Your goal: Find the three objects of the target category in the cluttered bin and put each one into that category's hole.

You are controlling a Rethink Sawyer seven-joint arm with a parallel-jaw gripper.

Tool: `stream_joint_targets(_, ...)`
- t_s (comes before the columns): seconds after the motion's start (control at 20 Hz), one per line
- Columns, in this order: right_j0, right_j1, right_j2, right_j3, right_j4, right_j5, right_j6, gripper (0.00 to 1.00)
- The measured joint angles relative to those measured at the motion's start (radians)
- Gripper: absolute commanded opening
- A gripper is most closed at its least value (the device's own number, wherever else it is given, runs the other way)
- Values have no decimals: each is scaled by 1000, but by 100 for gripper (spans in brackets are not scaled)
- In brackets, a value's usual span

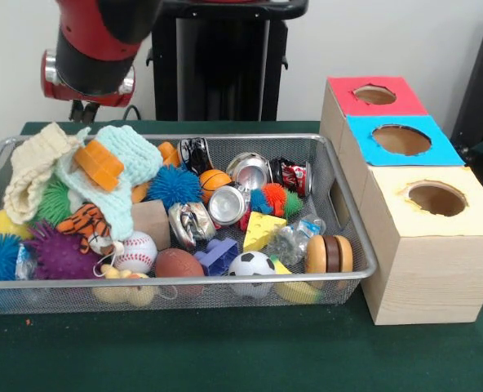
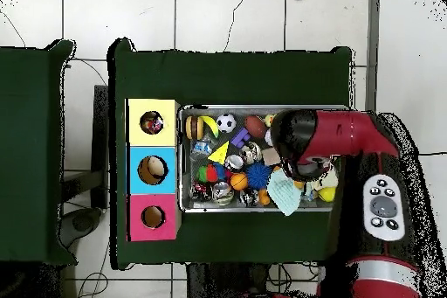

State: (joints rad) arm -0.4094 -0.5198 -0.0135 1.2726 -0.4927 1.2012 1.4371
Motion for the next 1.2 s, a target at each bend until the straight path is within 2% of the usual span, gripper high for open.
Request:
stream_joint_targets(0.2,-69,-40,60,46,97,-63,0,0)
stream_joint_targets(0.3,-119,-73,106,88,175,-136,0,0)
stream_joint_targets(0.55,-147,-112,147,127,239,-229,0,0)
stream_joint_targets(0.7,-142,-115,152,124,236,-258,0,0)
stream_joint_targets(1.05,-113,-77,139,103,129,-263,0,0)
stream_joint_targets(1.2,-97,-61,130,99,65,-230,0,0)
